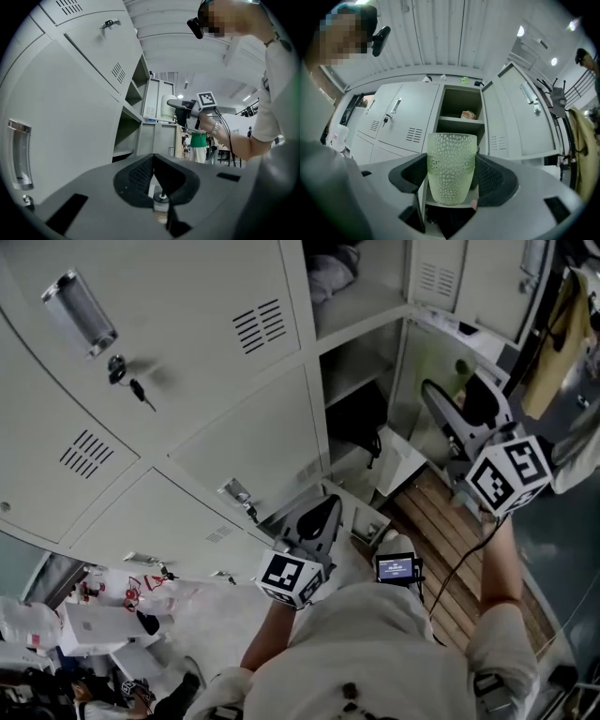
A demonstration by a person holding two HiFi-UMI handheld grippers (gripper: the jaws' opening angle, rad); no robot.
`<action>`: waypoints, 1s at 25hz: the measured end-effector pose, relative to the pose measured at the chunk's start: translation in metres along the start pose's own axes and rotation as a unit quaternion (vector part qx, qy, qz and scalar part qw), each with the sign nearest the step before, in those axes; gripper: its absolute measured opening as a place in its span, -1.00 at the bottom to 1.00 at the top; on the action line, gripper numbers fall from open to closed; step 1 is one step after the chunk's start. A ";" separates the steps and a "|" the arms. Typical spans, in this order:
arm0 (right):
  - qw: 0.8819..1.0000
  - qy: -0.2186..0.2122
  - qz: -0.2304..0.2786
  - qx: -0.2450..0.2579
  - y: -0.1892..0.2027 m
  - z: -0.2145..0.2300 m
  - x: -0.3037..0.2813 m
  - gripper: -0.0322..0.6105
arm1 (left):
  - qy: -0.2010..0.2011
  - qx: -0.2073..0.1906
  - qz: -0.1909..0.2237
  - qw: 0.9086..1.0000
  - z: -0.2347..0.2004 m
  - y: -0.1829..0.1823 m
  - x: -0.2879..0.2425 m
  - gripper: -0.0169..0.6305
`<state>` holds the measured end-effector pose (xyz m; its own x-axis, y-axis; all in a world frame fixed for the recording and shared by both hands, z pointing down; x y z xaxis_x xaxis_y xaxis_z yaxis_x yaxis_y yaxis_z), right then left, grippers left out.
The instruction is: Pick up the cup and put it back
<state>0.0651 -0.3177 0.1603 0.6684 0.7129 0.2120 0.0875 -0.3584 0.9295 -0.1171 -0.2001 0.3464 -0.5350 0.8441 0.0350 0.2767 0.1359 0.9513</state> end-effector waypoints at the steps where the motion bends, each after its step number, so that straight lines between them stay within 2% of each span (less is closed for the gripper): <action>1: 1.000 0.005 -0.007 0.000 0.007 -0.003 0.012 0.12 | 0.004 0.003 -0.005 1.000 0.003 0.003 -0.002 -0.92; 5: 0.999 0.028 -0.038 -0.013 0.034 -0.013 0.061 0.12 | 0.026 0.009 -0.020 0.999 0.018 0.017 -0.011 -0.92; 12: 0.994 0.083 -0.060 -0.035 0.073 -0.031 0.136 0.12 | 0.054 0.023 -0.028 0.998 0.044 0.033 -0.023 -0.92; 17: 0.987 0.109 -0.081 -0.085 0.109 -0.045 0.176 0.12 | 0.063 0.025 -0.031 0.997 0.057 0.049 -0.030 -0.92; 20: 0.980 0.130 -0.091 -0.118 0.128 -0.058 0.197 0.12 | 0.072 0.013 -0.034 0.997 0.065 0.055 -0.029 -0.92; 25: 0.974 0.153 -0.120 -0.116 0.163 -0.080 0.221 0.12 | 0.080 0.009 -0.028 0.996 0.070 0.062 -0.030 -0.92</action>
<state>0.1681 -0.1706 0.3826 0.3941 0.9187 0.0265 0.0215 -0.0380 0.9990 -0.0277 -0.1804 0.3831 -0.6706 0.7411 0.0321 0.2557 0.1904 0.9478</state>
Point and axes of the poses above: the fingertips, and each gripper's own axes: x backward along the fingers, z to its right, y out of its underside, the point moved 3 cm from there along x, backward along the fingers, and after that the axes turned 12 degrees about x, right-handed, at the moved point
